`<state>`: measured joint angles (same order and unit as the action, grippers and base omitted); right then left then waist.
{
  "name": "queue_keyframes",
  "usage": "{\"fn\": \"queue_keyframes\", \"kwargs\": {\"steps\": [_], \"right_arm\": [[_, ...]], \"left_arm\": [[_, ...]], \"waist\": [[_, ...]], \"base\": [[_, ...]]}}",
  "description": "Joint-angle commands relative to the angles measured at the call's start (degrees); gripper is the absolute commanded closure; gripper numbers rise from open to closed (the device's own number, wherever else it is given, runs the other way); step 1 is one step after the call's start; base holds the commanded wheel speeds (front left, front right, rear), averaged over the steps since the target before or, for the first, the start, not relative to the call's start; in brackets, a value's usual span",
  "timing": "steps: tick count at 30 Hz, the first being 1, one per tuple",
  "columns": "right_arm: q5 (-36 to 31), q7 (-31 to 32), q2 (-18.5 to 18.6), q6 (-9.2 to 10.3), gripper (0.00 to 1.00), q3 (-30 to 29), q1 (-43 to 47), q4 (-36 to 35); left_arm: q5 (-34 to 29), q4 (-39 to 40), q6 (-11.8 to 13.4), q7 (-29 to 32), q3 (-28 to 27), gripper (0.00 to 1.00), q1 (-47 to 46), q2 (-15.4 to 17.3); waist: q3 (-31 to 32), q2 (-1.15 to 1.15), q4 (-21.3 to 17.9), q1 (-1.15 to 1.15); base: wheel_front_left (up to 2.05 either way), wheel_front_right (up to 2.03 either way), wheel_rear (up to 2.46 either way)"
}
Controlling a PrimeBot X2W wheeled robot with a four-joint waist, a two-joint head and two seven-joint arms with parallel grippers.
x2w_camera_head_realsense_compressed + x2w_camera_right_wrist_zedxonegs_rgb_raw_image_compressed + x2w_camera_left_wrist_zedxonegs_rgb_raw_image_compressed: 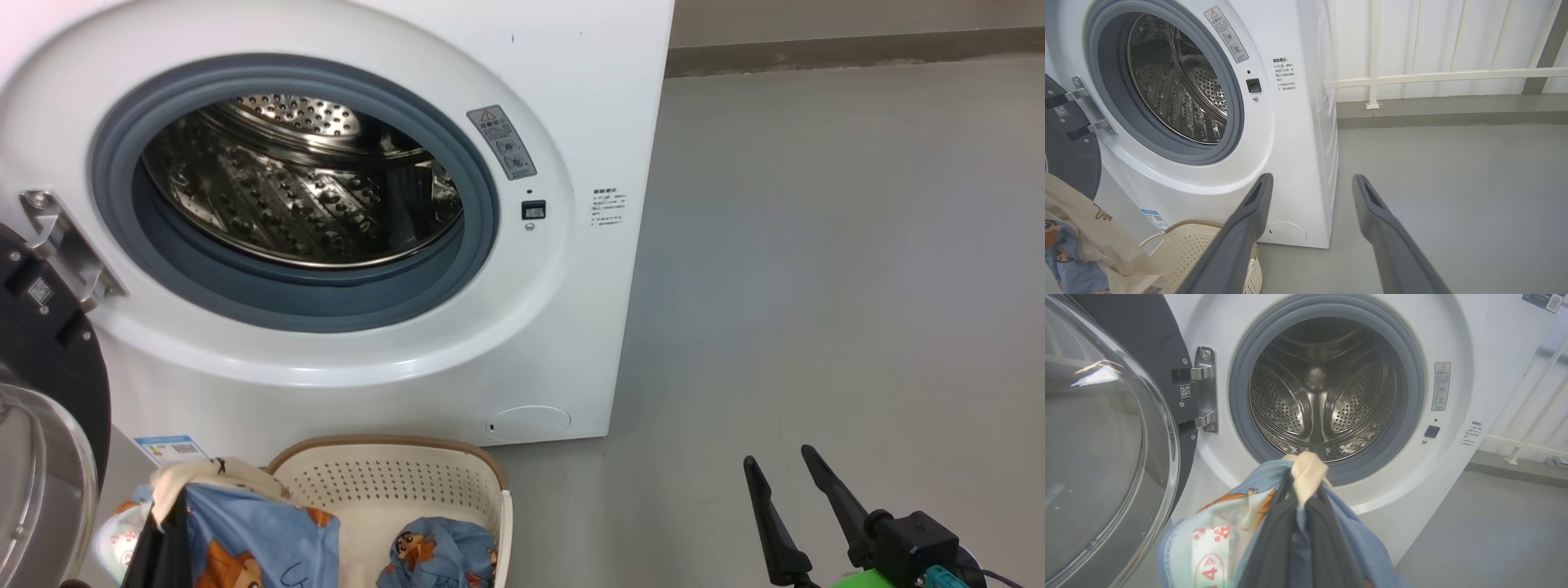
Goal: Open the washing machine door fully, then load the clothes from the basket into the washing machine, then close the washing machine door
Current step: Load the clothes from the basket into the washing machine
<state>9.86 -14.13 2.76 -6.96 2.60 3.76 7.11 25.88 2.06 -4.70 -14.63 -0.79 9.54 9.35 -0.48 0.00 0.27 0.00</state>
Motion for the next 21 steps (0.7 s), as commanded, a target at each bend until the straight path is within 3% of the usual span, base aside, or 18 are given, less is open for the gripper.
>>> {"fn": "queue_keyframes", "kwargs": {"steps": [1, 21], "right_arm": [[0.3, -0.1, 0.1, -0.53, 0.00, 1.0, -0.6, -1.6], [0.1, -0.2, 0.1, -0.53, 0.00, 0.8, -1.9, -2.4]], "left_arm": [[-0.6, 1.6, 0.4, -0.4, -2.1, 1.00, -1.1, 0.4], [-0.5, 0.3, -0.7, -0.4, -2.6, 1.00, -4.5, 0.1]], "waist": [[-0.2, 0.00, 0.1, 0.00], [-5.1, 0.00, 0.6, 0.00]], "base": [[0.00, 0.00, 0.00], [0.00, 0.00, 0.00]]}}
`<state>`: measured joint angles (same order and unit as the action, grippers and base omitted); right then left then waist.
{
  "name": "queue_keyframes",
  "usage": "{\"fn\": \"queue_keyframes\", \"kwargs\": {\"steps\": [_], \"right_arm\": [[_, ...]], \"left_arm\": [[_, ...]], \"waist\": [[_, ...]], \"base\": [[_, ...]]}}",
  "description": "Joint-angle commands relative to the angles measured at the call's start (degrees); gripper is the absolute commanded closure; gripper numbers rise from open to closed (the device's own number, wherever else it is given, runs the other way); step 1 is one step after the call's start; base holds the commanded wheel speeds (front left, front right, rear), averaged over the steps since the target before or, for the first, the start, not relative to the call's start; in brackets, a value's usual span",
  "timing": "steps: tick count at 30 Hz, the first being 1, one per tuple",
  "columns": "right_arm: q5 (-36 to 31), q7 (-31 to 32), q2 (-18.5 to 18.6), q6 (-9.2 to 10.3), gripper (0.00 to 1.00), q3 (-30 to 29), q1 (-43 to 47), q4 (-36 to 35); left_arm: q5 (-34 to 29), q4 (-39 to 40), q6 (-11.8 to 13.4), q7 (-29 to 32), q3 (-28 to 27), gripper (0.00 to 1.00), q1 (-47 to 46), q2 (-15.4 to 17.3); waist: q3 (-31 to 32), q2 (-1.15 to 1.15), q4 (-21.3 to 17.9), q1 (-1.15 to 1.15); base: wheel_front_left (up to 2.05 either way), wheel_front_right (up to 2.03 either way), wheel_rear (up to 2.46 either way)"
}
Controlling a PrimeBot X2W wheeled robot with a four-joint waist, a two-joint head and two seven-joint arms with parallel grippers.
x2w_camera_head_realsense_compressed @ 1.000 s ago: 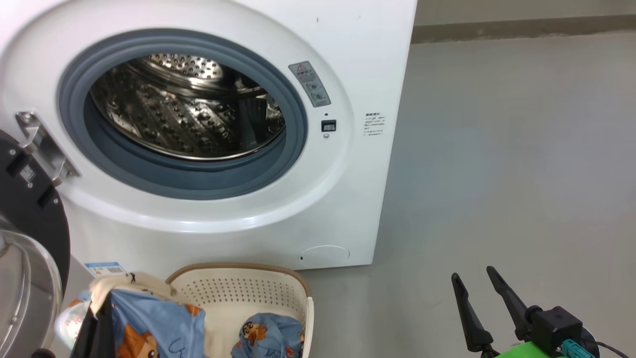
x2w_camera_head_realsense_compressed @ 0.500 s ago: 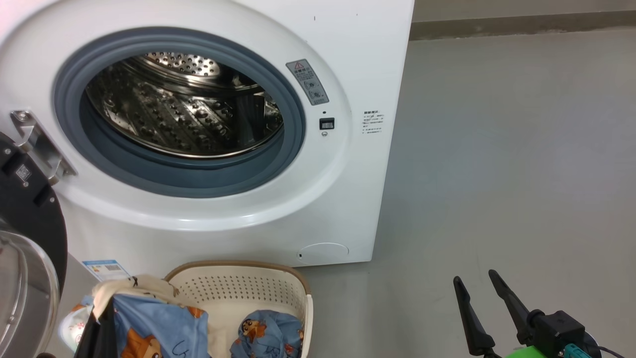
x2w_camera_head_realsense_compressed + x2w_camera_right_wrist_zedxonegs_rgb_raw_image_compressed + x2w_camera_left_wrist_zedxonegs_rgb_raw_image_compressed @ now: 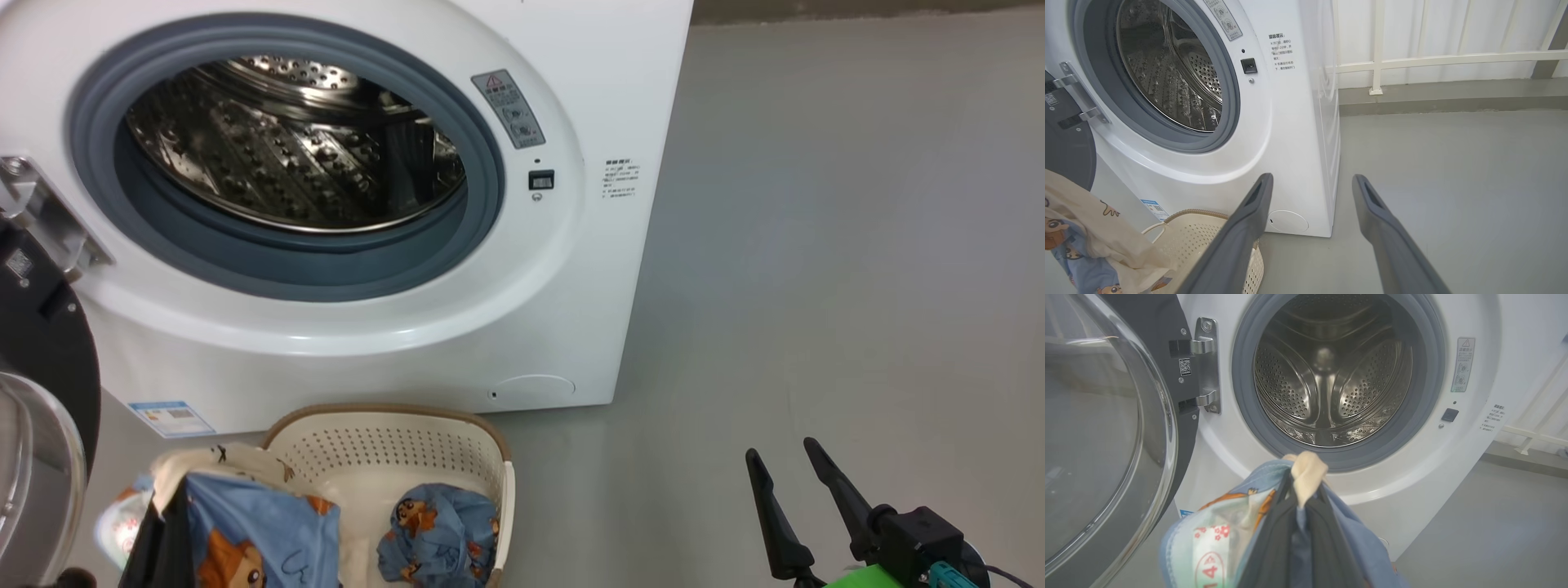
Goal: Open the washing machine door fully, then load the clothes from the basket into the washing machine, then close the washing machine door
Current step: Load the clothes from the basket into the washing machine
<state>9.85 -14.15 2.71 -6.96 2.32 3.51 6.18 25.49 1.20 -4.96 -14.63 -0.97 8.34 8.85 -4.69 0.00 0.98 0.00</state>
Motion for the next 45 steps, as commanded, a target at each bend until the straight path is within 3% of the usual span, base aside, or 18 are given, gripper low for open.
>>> {"fn": "queue_keyframes", "kwargs": {"steps": [1, 15, 32, 45], "right_arm": [[0.1, -0.2, 0.2, -0.53, 0.00, 1.0, -1.8, -1.5], [-0.6, -0.4, 0.2, -0.53, 0.00, 1.3, -5.2, -2.5], [-0.3, -0.8, 0.2, -0.53, 0.00, 3.2, -9.6, -2.2], [1.1, -0.8, 0.2, -0.53, 0.00, 4.7, -11.3, -4.1]], "left_arm": [[0.1, 0.8, -0.5, -0.4, -2.4, 1.00, -3.8, 0.6], [1.7, -7.0, -2.0, -0.4, -1.4, 1.00, -18.0, 2.7], [4.3, -20.5, -2.5, 2.3, 7.3, 1.00, -44.3, 12.0], [7.7, -31.4, -2.5, 6.7, 13.5, 1.00, -63.0, 17.3]], "waist": [[-1.5, 0.00, -0.1, 0.00], [-11.7, 0.00, -1.3, 0.00], [-20.5, 0.00, -6.0, 0.00], [-27.4, 0.00, -10.3, 0.00]], "base": [[0.00, 0.00, 0.00], [0.00, 0.00, 0.00], [0.00, 0.00, 0.00], [0.00, 0.00, 0.00]]}}
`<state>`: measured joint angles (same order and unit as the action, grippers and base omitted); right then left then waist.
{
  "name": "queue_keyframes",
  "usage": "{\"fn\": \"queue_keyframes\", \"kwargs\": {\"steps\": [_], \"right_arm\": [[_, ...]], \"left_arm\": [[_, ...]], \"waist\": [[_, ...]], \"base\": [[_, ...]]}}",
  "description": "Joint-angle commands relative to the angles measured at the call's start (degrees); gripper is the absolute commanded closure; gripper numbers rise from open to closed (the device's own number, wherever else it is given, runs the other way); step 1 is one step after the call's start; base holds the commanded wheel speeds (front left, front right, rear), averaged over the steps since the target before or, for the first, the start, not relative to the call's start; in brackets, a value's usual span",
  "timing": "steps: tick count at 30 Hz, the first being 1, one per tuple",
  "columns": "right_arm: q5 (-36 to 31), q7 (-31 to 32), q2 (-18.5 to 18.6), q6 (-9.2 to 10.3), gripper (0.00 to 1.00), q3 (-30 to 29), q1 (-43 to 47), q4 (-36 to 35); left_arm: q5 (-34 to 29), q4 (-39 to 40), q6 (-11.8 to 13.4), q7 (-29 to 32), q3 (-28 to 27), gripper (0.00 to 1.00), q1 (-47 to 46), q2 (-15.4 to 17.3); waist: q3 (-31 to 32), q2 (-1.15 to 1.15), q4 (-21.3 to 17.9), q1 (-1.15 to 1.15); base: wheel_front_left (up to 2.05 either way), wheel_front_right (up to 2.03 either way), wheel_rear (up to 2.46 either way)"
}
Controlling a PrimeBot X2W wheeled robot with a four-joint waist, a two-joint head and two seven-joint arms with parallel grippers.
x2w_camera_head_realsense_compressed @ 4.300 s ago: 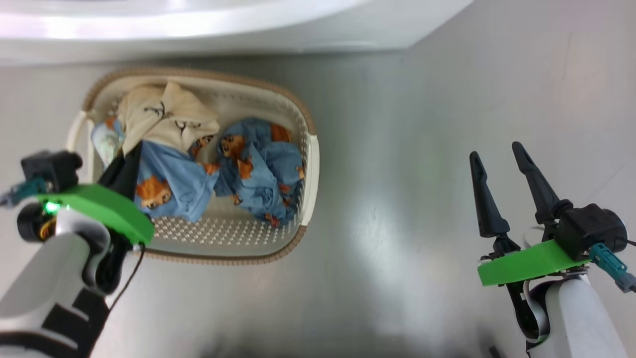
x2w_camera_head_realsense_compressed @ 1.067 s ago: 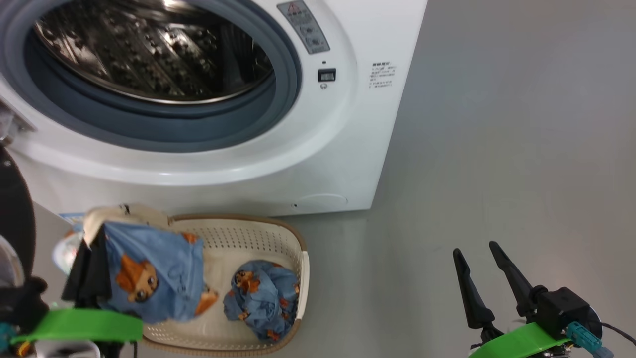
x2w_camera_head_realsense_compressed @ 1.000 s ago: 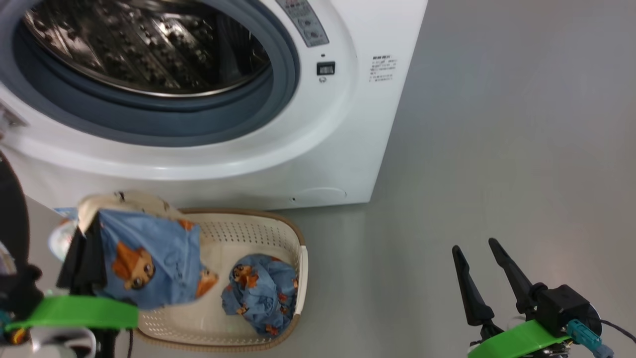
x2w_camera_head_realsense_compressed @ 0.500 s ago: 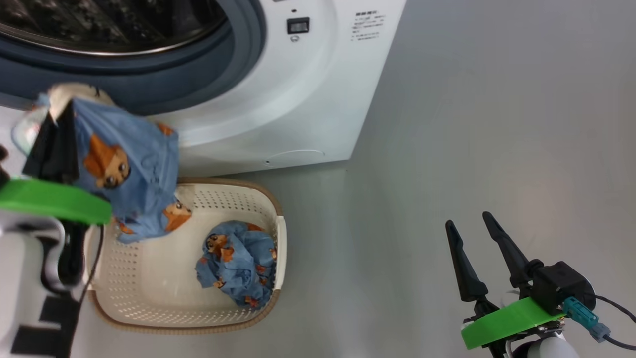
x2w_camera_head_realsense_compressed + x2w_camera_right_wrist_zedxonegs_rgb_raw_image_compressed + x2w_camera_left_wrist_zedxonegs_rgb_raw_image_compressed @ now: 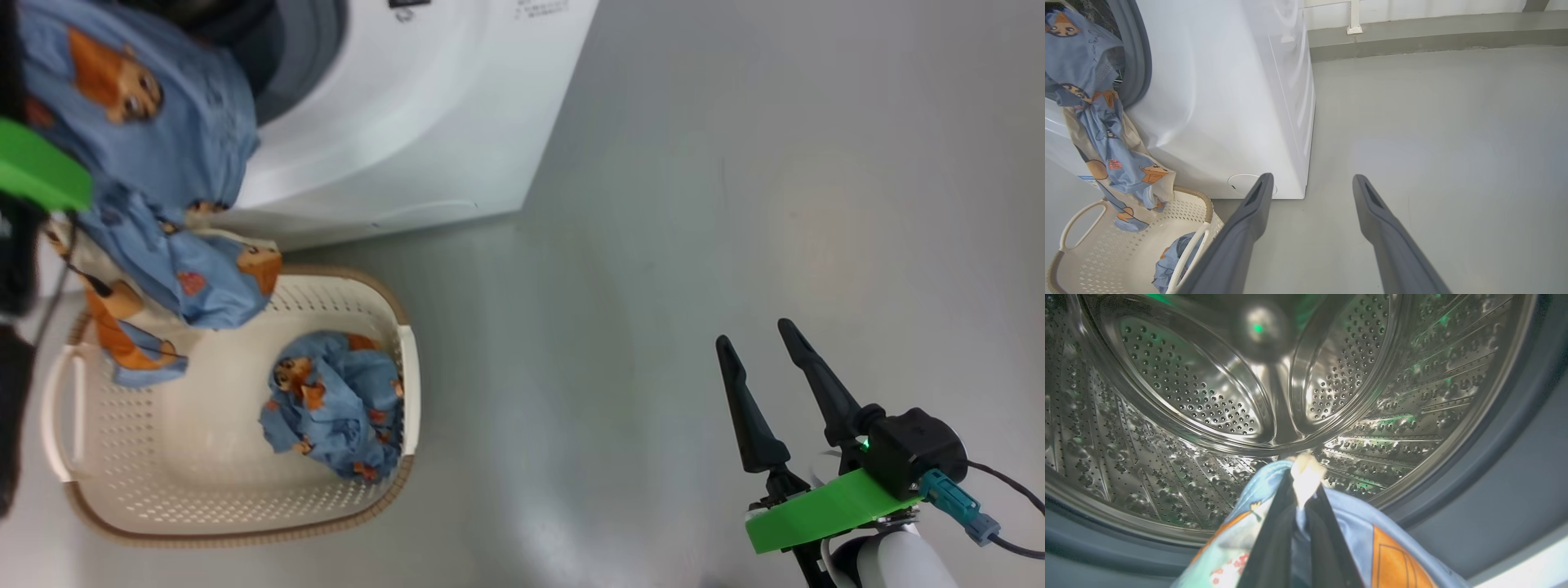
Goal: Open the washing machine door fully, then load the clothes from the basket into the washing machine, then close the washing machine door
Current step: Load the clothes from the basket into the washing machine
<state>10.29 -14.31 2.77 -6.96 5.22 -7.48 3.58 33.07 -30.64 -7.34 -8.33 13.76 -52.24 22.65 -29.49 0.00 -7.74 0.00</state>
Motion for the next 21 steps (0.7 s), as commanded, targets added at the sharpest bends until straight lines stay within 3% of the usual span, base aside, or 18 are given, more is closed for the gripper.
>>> {"fn": "queue_keyframes", "kwargs": {"steps": [1, 21], "right_arm": [[0.7, -0.7, 0.1, -0.53, 0.00, 1.9, -0.4, -1.6], [2.7, -0.7, 0.1, -0.53, 0.00, 4.3, -1.5, -3.5]], "left_arm": [[0.4, -0.4, -0.1, 0.6, -0.9, 1.00, -3.7, 3.8], [3.7, -13.6, -0.1, 7.2, 9.3, 1.00, -26.9, 7.2]], "waist": [[-3.3, 0.00, -1.7, 0.00], [-16.6, 0.00, -3.0, 0.00]], "base": [[0.00, 0.00, 0.00], [0.00, 0.00, 0.00]]}}
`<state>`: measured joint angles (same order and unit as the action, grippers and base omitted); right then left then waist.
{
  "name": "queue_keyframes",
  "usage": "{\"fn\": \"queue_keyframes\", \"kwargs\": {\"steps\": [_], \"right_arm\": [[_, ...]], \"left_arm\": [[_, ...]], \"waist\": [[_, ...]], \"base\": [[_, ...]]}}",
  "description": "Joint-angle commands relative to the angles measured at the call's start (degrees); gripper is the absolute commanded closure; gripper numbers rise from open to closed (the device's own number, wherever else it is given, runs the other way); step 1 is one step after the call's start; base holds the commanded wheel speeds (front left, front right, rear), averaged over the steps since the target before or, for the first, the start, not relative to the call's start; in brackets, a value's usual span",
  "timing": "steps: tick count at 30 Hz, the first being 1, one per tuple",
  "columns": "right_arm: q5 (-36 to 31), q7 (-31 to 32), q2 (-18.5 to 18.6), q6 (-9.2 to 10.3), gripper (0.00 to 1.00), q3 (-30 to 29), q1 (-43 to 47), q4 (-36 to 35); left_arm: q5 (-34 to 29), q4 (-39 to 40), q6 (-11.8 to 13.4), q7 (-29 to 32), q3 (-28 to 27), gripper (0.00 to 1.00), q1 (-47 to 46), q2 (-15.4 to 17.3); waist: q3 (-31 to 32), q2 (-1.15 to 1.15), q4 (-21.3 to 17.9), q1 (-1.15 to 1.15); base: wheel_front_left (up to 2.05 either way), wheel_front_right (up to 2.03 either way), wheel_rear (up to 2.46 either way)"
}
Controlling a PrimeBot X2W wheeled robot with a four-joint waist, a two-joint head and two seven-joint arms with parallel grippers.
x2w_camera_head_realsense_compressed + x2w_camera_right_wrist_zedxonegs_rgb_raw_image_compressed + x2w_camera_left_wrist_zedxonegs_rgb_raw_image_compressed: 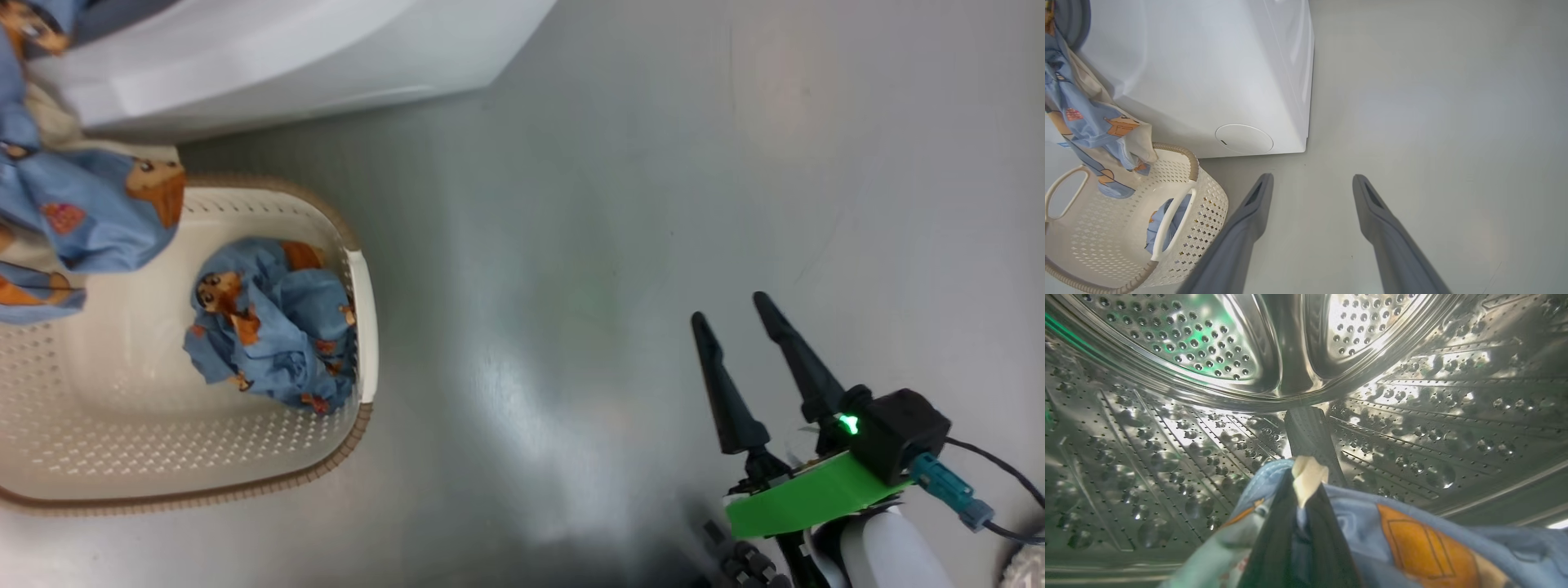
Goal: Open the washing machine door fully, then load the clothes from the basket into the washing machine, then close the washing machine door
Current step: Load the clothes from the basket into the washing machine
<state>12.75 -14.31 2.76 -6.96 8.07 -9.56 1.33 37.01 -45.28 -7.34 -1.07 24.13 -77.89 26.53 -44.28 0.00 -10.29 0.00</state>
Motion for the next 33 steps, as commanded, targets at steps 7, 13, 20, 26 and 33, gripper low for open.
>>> {"fn": "queue_keyframes", "kwargs": {"steps": [7, 13, 20, 26, 33], "right_arm": [[1.6, -0.7, 0.1, -0.53, 0.00, 3.0, 0.5, -1.5], [1.8, -0.7, 0.1, -0.53, 0.00, 4.0, 0.3, -1.2], [1.8, -0.7, 0.1, -0.53, 0.00, 4.6, -0.4, -0.7], [1.6, -0.7, 0.1, -0.53, 0.00, 4.5, -0.3, 0.0], [1.4, -0.7, 0.1, -0.53, 0.00, 3.7, -0.9, 0.0]], "left_arm": [[-3.7, -2.0, 0.0, -7.1, 1.5, 1.00, -8.4, 4.7], [-10.0, 2.3, 0.1, -13.9, 0.4, 1.00, -12.8, 6.3], [-11.3, 5.3, -0.1, -13.9, -3.8, 1.00, -7.1, 5.6], [-8.1, -3.3, -0.1, -12.9, -3.0, 0.00, -6.5, 3.3], [-6.5, -9.3, -0.1, -12.4, -1.8, 0.00, -7.2, 1.0]], "waist": [[-3.1, 0.00, -1.5, 0.00], [-3.2, 0.00, -2.4, 0.00], [-2.7, 0.00, -2.6, 0.00], [-1.4, 0.00, -2.1, 0.00], [-0.1, 0.00, -0.8, 0.00]], "base": [[0.00, 0.00, 0.00], [0.00, 0.00, 0.00], [0.00, 0.00, 0.00], [0.00, 0.00, 0.00], [0.00, 0.00, 0.00]]}}
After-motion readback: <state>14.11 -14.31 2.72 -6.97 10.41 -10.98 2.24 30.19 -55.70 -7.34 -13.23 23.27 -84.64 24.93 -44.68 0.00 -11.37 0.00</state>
